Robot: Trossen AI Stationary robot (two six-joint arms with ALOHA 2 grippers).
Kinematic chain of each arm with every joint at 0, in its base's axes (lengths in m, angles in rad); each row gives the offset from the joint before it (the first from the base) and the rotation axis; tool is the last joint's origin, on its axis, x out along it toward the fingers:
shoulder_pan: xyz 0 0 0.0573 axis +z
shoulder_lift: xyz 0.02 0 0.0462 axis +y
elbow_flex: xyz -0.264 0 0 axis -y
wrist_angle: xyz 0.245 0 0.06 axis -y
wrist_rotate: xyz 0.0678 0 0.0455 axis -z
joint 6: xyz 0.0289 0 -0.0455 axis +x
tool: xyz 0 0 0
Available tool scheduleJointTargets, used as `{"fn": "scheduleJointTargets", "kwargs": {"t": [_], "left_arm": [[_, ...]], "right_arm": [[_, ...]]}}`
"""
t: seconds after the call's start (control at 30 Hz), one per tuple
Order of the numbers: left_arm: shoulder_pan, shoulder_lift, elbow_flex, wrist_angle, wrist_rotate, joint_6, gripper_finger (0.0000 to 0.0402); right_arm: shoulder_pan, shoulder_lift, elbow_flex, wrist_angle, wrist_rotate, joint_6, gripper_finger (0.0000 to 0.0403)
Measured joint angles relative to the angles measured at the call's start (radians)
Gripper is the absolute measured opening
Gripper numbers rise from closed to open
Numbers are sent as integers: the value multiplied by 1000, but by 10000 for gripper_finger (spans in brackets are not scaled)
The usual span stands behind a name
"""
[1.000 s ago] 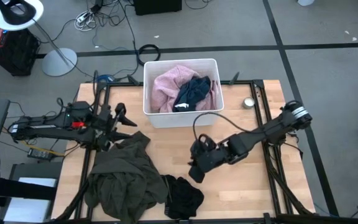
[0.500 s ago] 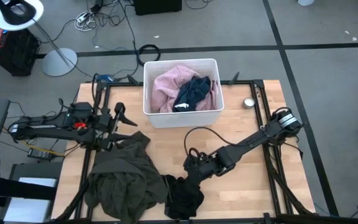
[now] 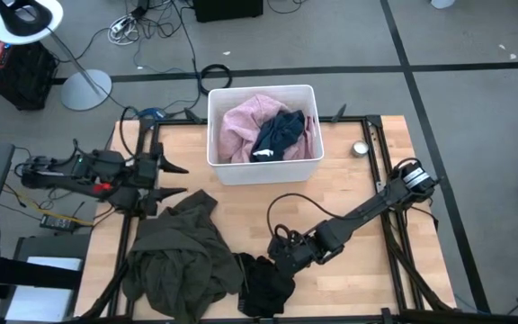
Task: Sort clothes
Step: Put the black underwear into the white bin
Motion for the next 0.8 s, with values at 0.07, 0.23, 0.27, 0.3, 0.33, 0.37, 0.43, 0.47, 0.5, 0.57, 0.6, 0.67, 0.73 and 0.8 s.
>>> {"fn": "scheduleJointTargets", "kwargs": {"t": [0.07, 0.23, 0.27, 0.3, 0.33, 0.37, 0.43, 0.47, 0.5, 0.57, 0.6, 0.67, 0.73, 0.8], "left_arm": [[-19, 1, 0, -44, -7, -2, 234], [-38, 1, -1, -112, -11, -38, 234], [-40, 1, -1, -112, -11, -38, 234], [-40, 1, -1, -112, -6, -39, 234], [-40, 1, -1, -109, -2, -41, 234], [-40, 1, -1, -108, -2, -41, 234], [-40, 1, -1, -109, 2, -41, 234], [-40, 1, -1, -109, 2, -41, 234], [-40, 1, -1, -110, 3, -41, 234], [-40, 1, -1, -110, 5, -44, 234], [-40, 1, -1, -111, 5, -48, 234], [-40, 1, -1, -110, 6, -53, 234], [-40, 6, -1, -107, 6, -54, 234], [-39, 7, -1, -105, 6, -54, 234]], "right_arm": [[1, 2, 0, -5, 2, -20, 94], [-13, 34, 0, 14, 4, -103, 95], [-15, 44, 1, 19, 6, -115, 96], [-16, 56, 0, 14, 5, -129, 98], [-18, 70, 0, 23, 5, -138, 100], [-20, 85, 0, 50, 5, -143, 103], [-21, 114, 0, 99, 1, -173, 111], [-21, 129, 0, 122, 0, -190, 116], [-21, 145, 0, 150, 0, -198, 121], [-22, 175, 0, 195, 0, -212, 132], [-24, 188, 0, 207, 0, -223, 138], [-27, 217, 0, 223, 0, -234, 145], [-30, 250, 0, 215, -7, -234, 142], [-34, 271, 1, 222, -13, -220, 118]]}}
